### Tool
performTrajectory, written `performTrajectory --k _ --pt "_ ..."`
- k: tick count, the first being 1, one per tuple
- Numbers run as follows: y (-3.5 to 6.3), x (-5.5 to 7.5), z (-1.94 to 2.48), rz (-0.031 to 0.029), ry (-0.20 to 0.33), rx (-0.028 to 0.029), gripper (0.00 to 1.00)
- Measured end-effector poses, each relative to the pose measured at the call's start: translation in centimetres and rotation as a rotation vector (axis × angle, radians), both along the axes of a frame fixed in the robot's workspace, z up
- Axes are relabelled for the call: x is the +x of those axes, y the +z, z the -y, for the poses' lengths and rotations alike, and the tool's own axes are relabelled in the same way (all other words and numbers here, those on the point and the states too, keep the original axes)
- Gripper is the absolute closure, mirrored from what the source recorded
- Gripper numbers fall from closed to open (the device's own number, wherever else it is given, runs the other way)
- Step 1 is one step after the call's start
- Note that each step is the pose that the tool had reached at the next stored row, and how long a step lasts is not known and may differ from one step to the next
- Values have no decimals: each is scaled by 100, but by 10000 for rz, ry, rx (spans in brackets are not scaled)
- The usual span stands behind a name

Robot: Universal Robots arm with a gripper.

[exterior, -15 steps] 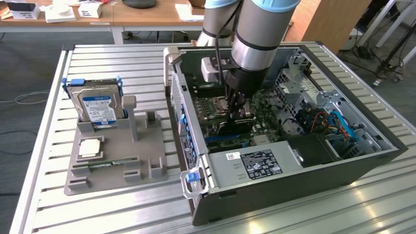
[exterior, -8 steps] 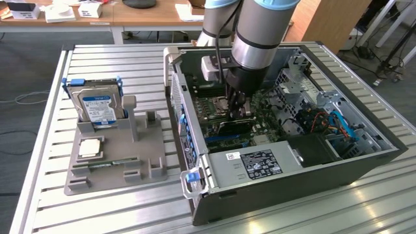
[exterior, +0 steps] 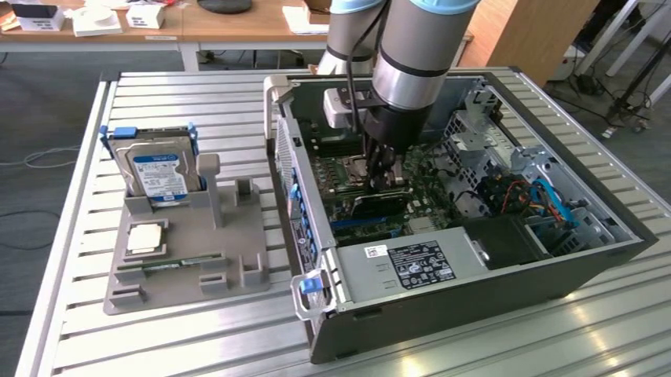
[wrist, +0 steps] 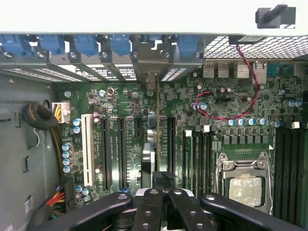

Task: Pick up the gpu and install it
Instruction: 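Press down on the gpu until it lock into place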

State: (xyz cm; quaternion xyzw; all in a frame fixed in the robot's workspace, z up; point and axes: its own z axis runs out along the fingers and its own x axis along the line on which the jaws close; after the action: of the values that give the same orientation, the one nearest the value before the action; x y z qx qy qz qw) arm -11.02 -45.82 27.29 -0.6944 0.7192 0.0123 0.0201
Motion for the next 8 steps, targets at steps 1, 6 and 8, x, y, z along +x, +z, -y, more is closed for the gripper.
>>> performTrajectory --k 1,6,8 --pt "0 0 0 0 0 0 89" --pt "-26 -4 0 -1 1 -2 89" --pt "-26 -4 0 -1 0 -2 89"
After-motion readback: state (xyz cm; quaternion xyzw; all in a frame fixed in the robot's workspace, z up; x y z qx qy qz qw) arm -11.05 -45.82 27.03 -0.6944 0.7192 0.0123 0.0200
